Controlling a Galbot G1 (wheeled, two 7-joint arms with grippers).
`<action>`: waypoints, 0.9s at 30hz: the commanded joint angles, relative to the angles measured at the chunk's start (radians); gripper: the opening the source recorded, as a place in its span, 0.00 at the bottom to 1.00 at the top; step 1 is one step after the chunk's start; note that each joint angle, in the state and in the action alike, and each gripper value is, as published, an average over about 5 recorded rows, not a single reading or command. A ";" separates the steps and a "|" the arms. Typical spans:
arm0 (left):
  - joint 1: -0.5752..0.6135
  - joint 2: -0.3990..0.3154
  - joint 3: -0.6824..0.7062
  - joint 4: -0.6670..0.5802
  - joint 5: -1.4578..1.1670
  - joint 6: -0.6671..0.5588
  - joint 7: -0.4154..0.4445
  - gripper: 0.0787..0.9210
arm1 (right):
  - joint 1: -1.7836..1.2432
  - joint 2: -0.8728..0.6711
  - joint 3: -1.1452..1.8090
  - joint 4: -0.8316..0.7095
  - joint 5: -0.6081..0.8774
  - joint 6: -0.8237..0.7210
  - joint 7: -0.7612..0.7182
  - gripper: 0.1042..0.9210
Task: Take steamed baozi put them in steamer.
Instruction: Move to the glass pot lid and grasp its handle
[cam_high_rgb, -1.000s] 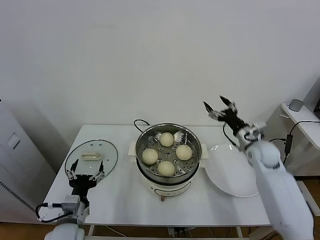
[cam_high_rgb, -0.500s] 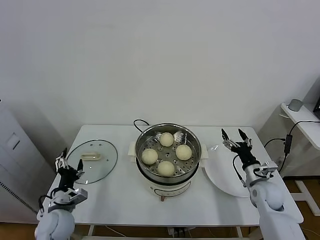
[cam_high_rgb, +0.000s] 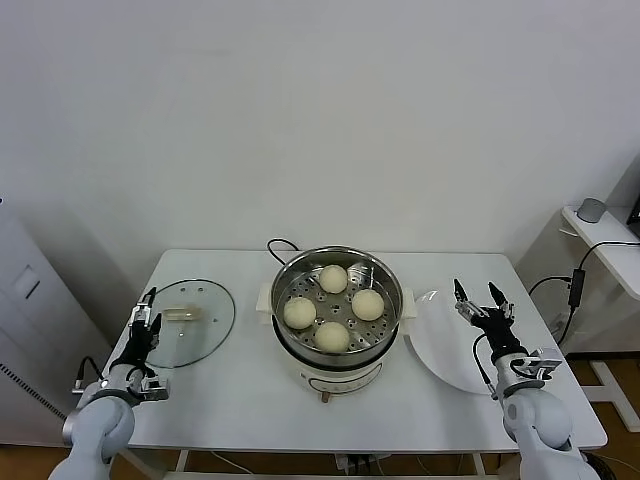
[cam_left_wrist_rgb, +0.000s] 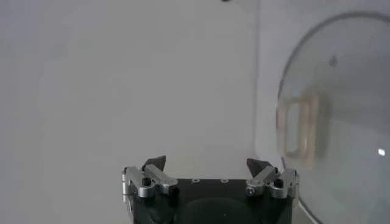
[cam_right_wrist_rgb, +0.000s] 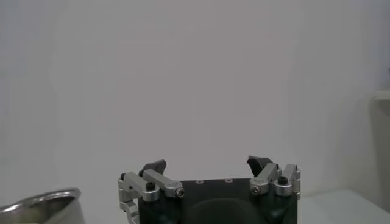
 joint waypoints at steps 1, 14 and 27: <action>-0.052 0.035 0.046 0.112 0.023 -0.069 -0.030 0.88 | -0.023 0.023 0.015 0.001 -0.025 -0.001 0.011 0.88; -0.138 -0.022 0.071 0.206 0.059 0.009 -0.039 0.88 | -0.024 0.046 0.013 -0.003 -0.049 -0.001 0.008 0.88; -0.202 -0.040 0.075 0.276 0.081 0.032 -0.044 0.88 | -0.037 0.047 0.021 0.005 -0.051 0.005 0.006 0.88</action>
